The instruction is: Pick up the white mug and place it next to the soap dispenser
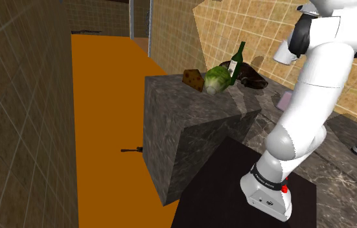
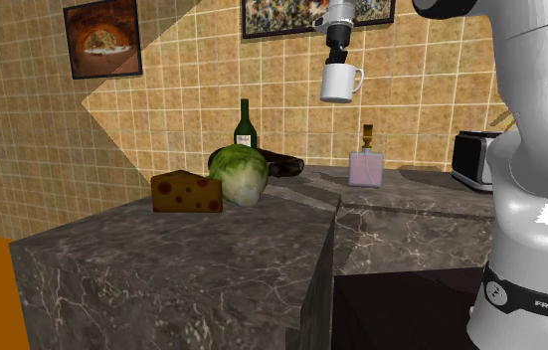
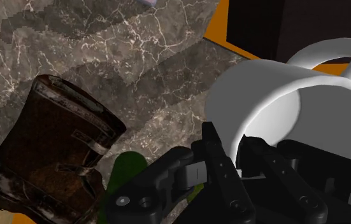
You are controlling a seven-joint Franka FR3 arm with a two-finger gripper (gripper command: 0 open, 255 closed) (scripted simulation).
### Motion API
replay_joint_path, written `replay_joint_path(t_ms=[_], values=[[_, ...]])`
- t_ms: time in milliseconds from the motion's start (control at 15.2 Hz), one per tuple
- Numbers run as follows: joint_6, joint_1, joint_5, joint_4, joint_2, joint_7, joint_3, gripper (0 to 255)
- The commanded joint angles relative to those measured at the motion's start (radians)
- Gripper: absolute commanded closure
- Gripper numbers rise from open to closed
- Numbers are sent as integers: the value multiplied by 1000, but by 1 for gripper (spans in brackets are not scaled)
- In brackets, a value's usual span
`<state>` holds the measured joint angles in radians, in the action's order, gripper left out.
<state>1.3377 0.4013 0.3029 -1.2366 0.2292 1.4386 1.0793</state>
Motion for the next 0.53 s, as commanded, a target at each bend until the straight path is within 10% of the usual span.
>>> replay_joint_path(t_ms=[0, 462], values=[[-43, 104, 81, 86, 84, 64, -7, 255], [94, 0, 2, -99, 3, 44, 5, 255]])
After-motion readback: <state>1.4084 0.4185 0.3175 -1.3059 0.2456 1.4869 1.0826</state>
